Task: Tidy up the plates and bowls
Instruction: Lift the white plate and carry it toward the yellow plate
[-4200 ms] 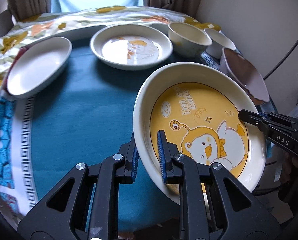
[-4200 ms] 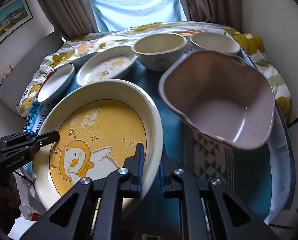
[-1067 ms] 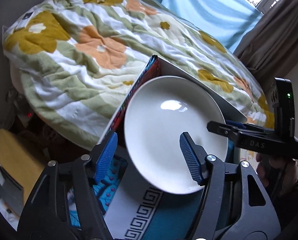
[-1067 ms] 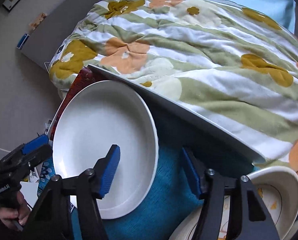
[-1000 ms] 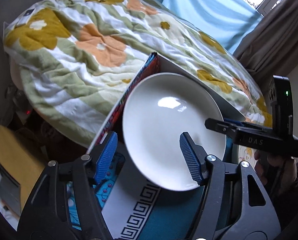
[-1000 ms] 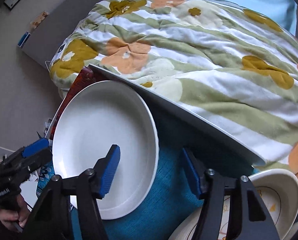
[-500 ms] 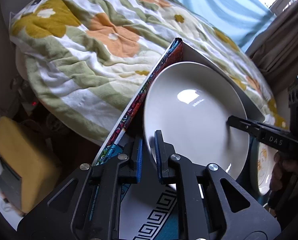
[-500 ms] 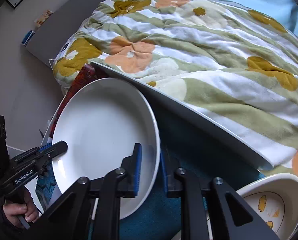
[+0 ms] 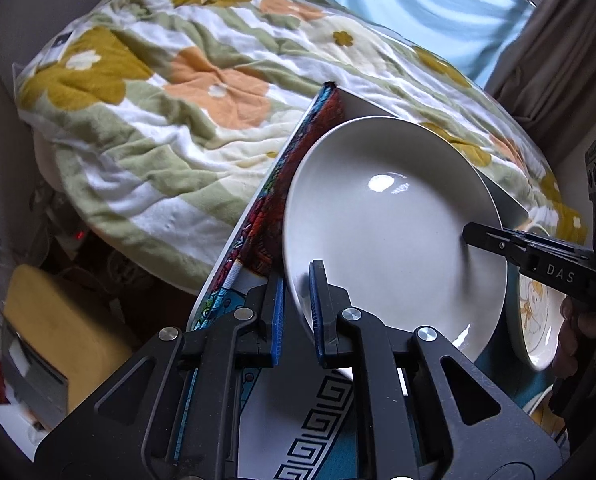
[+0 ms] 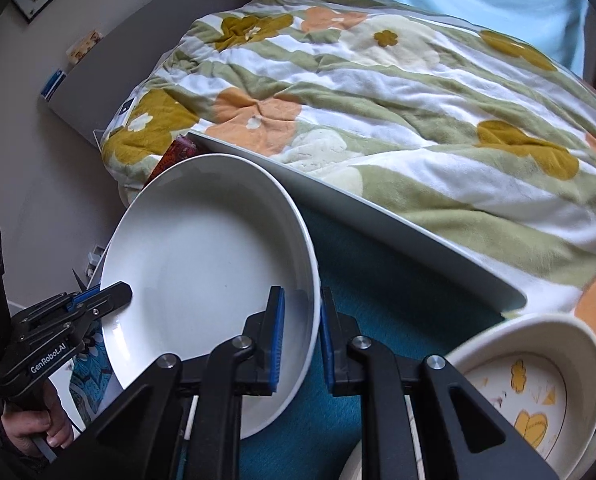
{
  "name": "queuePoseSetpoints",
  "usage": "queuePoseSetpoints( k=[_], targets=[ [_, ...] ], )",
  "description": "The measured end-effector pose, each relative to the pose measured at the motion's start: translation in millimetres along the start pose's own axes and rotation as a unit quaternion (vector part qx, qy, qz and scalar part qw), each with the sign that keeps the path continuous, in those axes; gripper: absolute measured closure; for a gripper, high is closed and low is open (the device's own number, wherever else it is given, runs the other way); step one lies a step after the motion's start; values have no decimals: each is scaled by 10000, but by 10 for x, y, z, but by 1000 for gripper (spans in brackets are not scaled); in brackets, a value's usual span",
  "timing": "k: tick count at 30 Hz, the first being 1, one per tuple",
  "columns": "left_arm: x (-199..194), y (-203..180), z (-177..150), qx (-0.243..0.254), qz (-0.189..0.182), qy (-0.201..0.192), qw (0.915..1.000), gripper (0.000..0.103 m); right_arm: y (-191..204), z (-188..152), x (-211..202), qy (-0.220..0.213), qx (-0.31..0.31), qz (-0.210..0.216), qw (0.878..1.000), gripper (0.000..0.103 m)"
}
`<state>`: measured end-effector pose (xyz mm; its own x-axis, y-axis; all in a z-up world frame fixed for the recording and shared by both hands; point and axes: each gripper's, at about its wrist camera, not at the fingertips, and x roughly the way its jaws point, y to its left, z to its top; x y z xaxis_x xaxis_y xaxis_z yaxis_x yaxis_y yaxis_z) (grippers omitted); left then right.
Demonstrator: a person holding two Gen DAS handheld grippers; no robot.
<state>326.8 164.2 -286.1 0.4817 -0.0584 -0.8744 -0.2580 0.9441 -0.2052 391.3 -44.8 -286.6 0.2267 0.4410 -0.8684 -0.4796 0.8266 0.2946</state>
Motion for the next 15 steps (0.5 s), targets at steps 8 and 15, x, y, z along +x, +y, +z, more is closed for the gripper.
queuePoseSetpoints(
  k=[8, 15],
  targets=[
    [-351, -265, 18, 527, -285, -33, 9982, 93, -32, -225, -483, -291, 490, -234, 9981, 88],
    [-821, -700, -179, 1210, -879, -32, 9887, 93, -71, -761, -1202, -684, 1091, -509, 9904, 88]
  ],
)
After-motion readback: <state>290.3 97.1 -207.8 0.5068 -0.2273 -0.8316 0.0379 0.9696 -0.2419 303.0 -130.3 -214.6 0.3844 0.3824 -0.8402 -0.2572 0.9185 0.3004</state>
